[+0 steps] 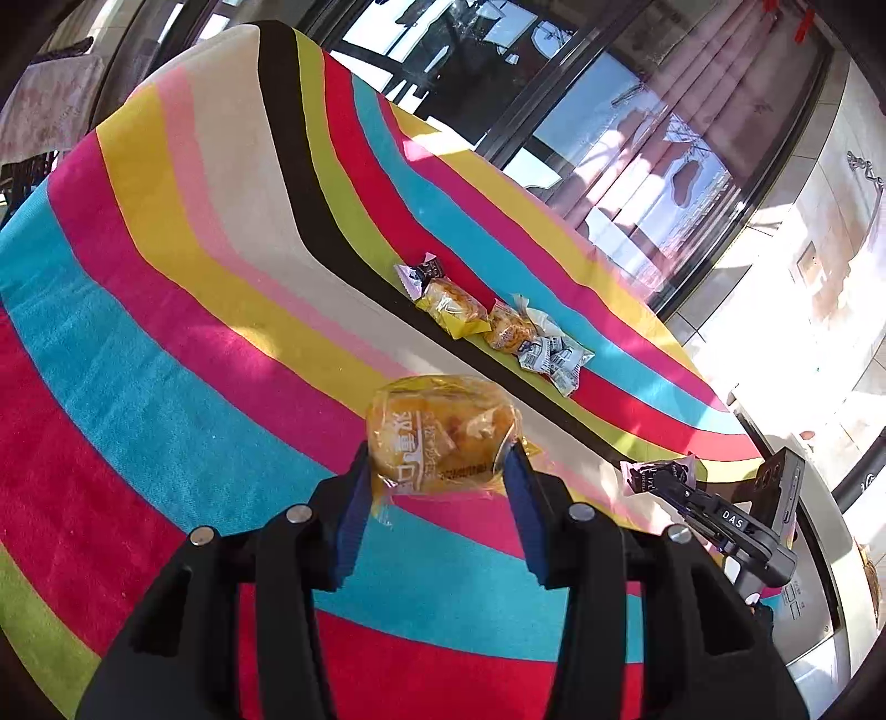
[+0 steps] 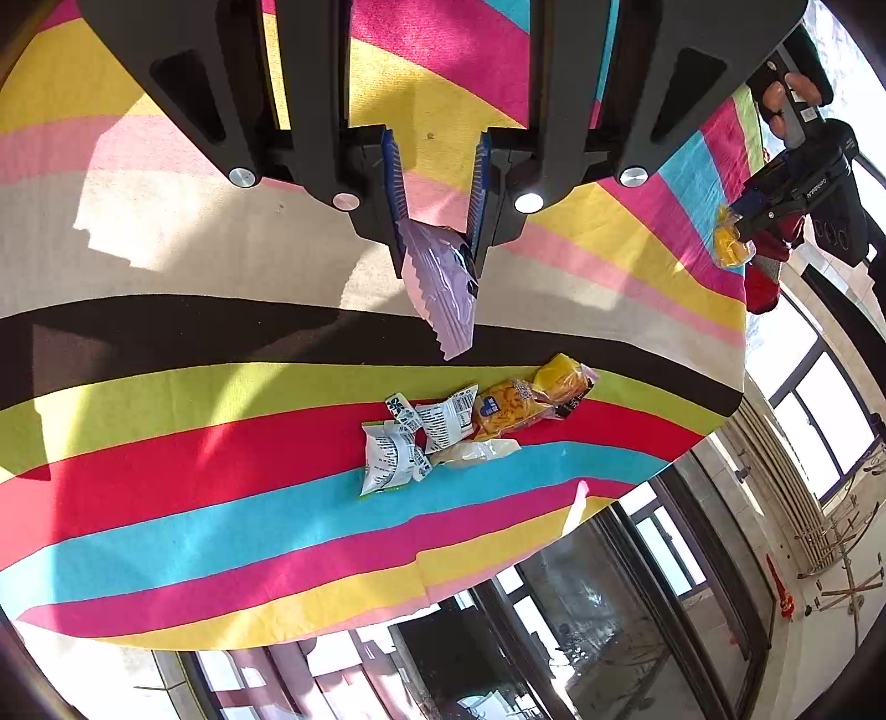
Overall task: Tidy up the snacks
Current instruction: 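Carry both packs to the white box and open both tools to drop them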
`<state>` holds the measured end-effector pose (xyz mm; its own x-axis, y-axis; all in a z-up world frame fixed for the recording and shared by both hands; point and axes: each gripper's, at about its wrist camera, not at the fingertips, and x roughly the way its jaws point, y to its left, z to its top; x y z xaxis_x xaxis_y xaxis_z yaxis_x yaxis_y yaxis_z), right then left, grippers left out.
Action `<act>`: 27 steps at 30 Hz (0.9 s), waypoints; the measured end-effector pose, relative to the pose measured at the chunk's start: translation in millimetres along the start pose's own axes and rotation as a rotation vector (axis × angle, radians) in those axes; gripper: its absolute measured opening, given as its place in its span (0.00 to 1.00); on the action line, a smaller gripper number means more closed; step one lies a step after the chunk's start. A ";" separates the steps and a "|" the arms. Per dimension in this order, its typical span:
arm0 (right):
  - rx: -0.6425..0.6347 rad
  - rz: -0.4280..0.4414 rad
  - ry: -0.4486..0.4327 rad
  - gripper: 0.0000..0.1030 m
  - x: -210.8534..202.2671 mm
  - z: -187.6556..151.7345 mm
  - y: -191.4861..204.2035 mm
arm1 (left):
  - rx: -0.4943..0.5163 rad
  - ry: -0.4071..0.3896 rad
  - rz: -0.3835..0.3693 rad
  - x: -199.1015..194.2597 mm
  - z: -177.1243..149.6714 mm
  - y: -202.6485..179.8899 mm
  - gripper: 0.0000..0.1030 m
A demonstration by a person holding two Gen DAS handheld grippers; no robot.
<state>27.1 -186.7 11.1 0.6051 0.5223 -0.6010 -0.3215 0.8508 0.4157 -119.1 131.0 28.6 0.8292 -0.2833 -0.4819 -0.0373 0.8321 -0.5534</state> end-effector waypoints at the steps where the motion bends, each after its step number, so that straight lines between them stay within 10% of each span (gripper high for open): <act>1: 0.012 -0.004 0.000 0.22 0.1 0.5 -1.8 | -0.005 -0.003 -0.011 -3.7 -0.9 1.0 0.45; 15: 0.207 0.151 0.032 0.22 2.3 -11.4 6.3 | 0.035 -0.074 0.090 -112.4 -14.6 55.2 0.45; 27: -0.061 0.248 0.140 0.22 14.0 -64.2 150.0 | -0.036 -0.095 0.141 -165.6 -40.0 97.2 0.45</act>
<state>-59.4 -48.0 21.3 0.3974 0.7139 -0.5766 -0.4927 0.6961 0.5222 -282.4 239.7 27.4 0.8630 -0.1175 -0.4913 -0.1755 0.8423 -0.5097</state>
